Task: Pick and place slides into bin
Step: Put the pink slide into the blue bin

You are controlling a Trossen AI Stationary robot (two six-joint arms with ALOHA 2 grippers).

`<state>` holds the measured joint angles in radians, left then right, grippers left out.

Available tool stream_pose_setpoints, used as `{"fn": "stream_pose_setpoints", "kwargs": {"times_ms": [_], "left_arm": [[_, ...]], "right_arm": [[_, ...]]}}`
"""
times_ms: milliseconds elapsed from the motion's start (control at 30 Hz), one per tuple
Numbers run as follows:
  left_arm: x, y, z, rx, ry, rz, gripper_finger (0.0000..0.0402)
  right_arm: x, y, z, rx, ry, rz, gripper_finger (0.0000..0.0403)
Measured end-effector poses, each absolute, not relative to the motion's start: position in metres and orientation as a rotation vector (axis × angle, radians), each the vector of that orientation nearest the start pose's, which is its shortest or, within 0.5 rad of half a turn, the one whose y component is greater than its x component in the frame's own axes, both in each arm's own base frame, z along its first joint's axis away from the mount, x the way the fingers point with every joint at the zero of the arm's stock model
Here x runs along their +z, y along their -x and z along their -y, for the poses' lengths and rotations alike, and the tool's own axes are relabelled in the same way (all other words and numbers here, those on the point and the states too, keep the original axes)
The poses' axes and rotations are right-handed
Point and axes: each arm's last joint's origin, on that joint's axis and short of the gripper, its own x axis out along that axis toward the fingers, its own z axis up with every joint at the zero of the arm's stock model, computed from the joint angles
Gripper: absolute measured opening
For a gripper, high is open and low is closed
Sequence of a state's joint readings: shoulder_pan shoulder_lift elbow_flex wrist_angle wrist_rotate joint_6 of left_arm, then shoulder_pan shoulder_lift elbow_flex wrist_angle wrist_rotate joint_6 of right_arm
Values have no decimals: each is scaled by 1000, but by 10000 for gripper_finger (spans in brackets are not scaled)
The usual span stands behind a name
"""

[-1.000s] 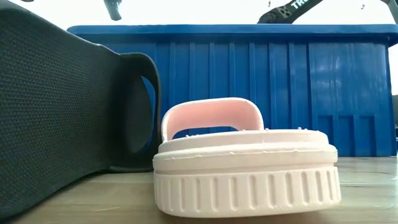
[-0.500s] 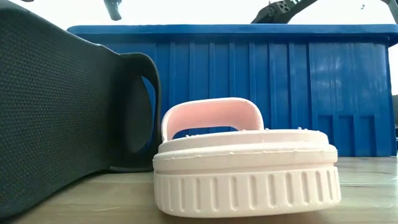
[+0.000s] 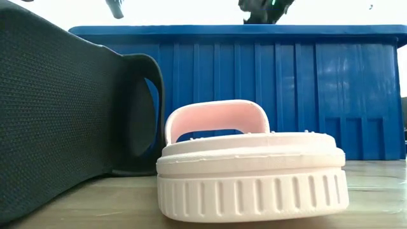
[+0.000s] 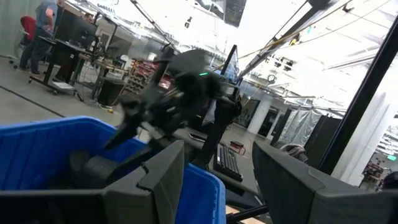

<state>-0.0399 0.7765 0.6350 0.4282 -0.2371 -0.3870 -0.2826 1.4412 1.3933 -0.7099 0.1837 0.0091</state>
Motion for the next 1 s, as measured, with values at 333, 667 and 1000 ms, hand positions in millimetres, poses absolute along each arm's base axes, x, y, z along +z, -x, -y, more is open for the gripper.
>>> {"fn": "stream_pose_setpoints", "kwargs": {"times_ms": [333, 667, 1000], "left_arm": [[347, -164, 2, 53, 415, 349, 176], [349, -160, 6, -96, 391, 326, 176], [349, -158, 7, -114, 388, 326, 176]], "right_arm": [[381, -276, -8, -367, -46, -582, 228], [366, -283, -118, -256, 18, -563, 228], [311, -317, -204, -109, 172, -698, 226]]}}
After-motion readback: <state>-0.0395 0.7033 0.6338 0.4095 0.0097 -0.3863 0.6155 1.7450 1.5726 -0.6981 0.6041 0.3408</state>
